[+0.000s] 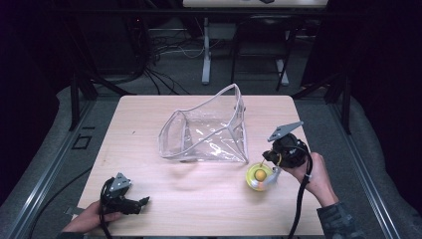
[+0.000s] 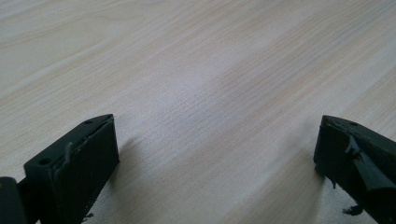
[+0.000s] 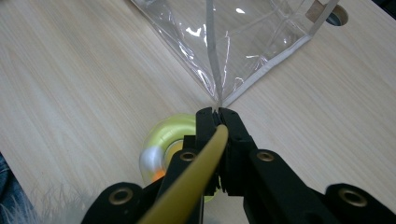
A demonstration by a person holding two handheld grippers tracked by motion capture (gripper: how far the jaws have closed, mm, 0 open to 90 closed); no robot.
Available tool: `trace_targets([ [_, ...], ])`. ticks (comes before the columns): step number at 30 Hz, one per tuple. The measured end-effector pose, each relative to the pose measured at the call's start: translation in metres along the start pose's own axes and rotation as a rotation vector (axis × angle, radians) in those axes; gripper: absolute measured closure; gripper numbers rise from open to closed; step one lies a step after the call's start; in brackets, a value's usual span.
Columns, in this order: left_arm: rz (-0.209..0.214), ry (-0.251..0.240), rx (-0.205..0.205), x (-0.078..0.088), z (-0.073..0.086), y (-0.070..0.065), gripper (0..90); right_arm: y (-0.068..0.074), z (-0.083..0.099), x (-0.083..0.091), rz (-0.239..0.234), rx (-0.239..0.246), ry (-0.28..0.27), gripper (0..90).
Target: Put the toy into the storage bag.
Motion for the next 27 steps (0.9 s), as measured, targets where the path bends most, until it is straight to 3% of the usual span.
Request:
trace_targets([
  [27,0.000,0.001,-0.002,0.000,0.000,0.000,0.0,-0.012,-0.021,0.019,0.039,0.001,0.034,87.8],
])
Point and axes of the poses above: each handheld gripper's, and its own axes: x roughly backward along the jaws, z roughly out of its underside, y roughly to its left, the point moved 7 cm from there along -x, roughly forward along the jaws, and after that the axes turned 2 degrees about -x, right-handed, at the moved point
